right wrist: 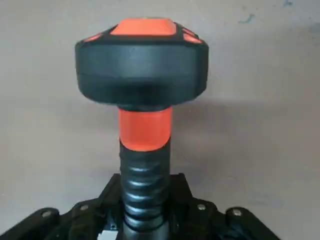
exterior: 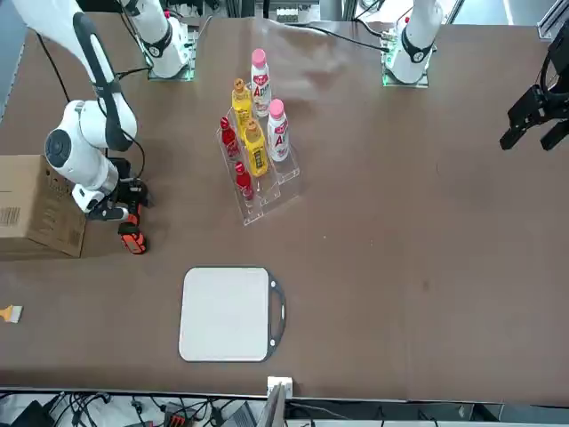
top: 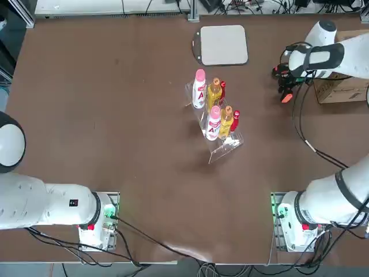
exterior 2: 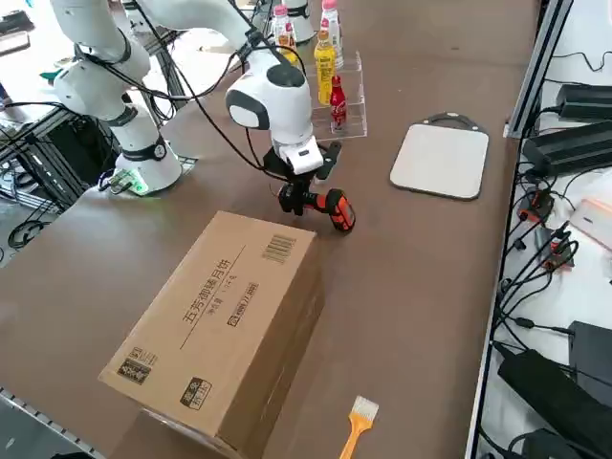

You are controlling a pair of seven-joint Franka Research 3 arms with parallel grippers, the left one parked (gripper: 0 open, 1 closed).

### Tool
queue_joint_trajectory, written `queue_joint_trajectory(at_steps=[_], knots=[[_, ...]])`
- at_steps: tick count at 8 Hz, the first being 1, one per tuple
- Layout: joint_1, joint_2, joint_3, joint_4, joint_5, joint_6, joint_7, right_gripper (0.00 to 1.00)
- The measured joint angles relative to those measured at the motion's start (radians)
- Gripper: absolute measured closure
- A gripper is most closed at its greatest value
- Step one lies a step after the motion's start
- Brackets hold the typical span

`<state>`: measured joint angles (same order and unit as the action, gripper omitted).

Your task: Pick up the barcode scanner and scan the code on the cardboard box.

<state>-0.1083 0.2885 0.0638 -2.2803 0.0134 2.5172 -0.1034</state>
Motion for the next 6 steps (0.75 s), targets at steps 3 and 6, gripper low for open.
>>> queue_joint_trajectory(at_steps=[3, 6], knots=[[0.002, -0.003, 0.000, 0.005, 0.000, 0.011, 0.000, 0.23], [0.001, -0.081, -0.003, 0.039, 0.000, -0.015, 0.000, 0.00]])
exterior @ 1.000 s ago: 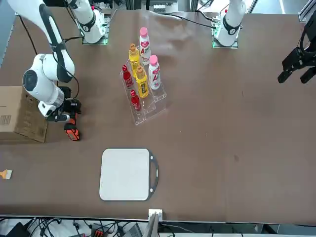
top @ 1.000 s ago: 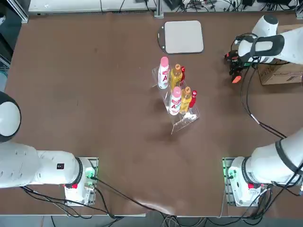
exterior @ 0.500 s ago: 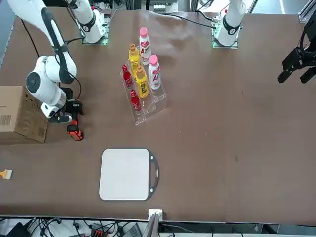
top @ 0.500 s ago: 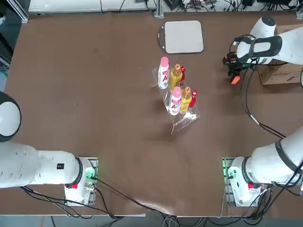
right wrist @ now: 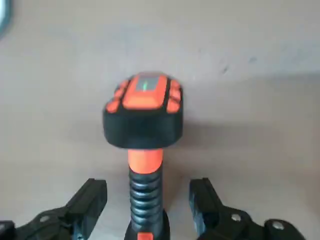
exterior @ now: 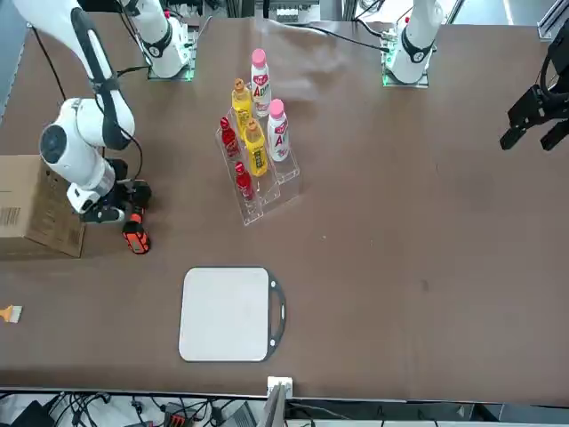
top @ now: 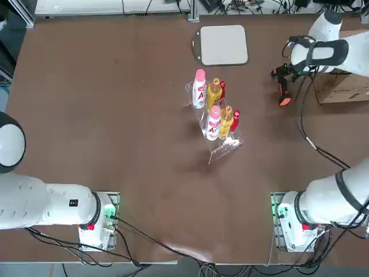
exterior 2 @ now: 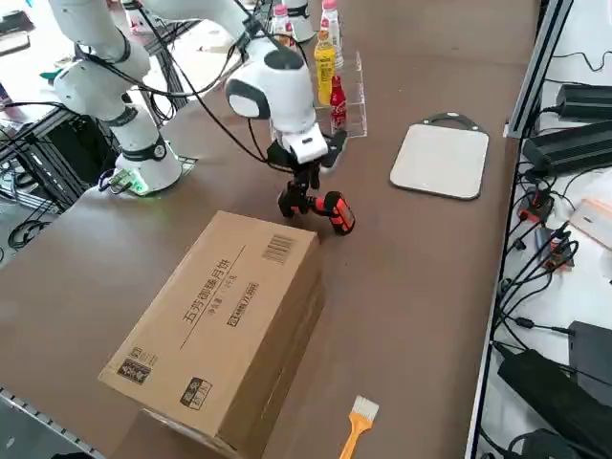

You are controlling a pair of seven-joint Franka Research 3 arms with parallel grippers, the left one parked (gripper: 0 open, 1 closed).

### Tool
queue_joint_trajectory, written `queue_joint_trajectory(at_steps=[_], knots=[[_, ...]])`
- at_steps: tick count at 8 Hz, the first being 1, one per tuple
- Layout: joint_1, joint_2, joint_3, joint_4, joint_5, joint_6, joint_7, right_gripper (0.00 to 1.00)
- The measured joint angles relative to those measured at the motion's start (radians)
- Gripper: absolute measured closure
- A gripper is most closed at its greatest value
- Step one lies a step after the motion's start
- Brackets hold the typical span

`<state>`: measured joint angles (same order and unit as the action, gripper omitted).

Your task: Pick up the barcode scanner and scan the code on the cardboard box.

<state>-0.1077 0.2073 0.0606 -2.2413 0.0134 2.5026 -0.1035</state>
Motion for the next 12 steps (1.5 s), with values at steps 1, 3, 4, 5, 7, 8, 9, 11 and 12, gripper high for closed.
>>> queue_joint_trajectory(at_steps=[1, 3, 4, 5, 7, 8, 9, 11, 12], knots=[[-0.001, -0.071, -0.002, 0.033, 0.000, -0.095, 0.003, 0.00], [-0.003, -0.193, -0.010, 0.180, 0.000, -0.405, 0.018, 0.00], [-0.007, -0.216, -0.011, 0.281, 0.000, -0.528, 0.027, 0.00], [-0.011, -0.218, -0.013, 0.379, 0.000, -0.620, 0.031, 0.00], [-0.017, -0.210, -0.014, 0.536, 0.000, -0.792, 0.045, 0.00], [-0.017, -0.206, -0.014, 0.594, 0.000, -0.848, 0.060, 0.00], [-0.017, -0.201, -0.014, 0.630, 0.000, -0.884, 0.064, 0.00], [-0.016, -0.185, -0.011, 0.643, 0.000, -0.912, 0.065, 0.00], [-0.015, -0.172, -0.009, 0.644, 0.000, -0.913, 0.065, 0.00]])
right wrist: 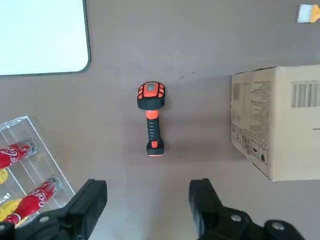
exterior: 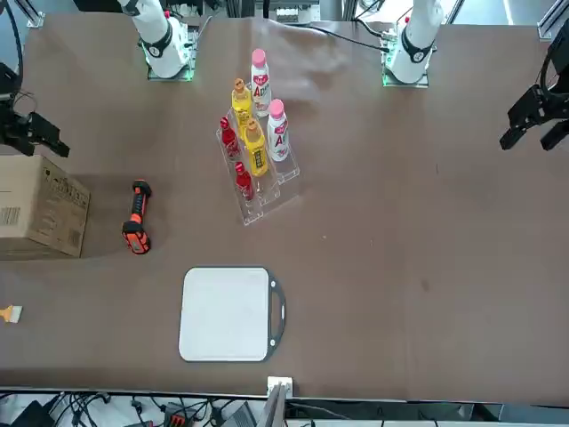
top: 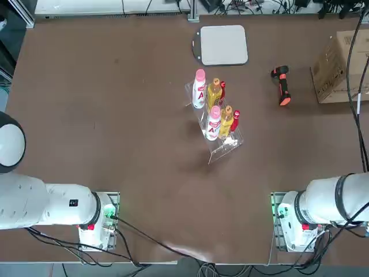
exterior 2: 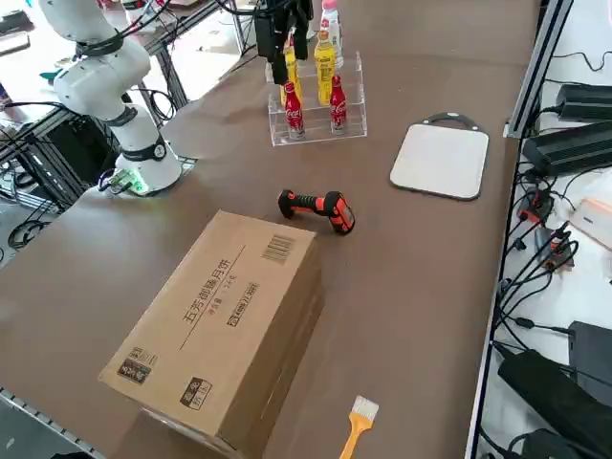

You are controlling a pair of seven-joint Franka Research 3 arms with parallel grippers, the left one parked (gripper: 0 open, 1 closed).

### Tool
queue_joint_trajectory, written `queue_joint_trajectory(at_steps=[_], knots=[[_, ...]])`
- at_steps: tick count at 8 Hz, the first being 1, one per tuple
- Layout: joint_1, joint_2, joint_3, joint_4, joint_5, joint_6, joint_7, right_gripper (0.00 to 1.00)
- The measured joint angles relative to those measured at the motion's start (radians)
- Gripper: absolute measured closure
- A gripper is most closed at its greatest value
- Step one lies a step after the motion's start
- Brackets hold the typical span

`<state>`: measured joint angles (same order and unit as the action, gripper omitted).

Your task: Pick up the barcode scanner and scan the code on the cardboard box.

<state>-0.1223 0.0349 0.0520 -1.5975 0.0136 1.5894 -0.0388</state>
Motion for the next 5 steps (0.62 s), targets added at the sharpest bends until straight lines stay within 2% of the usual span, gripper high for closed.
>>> queue_joint_trajectory(at_steps=[5], knots=[[0.004, 0.013, 0.001, 0.028, 0.000, -0.009, 0.001, 0.00]])
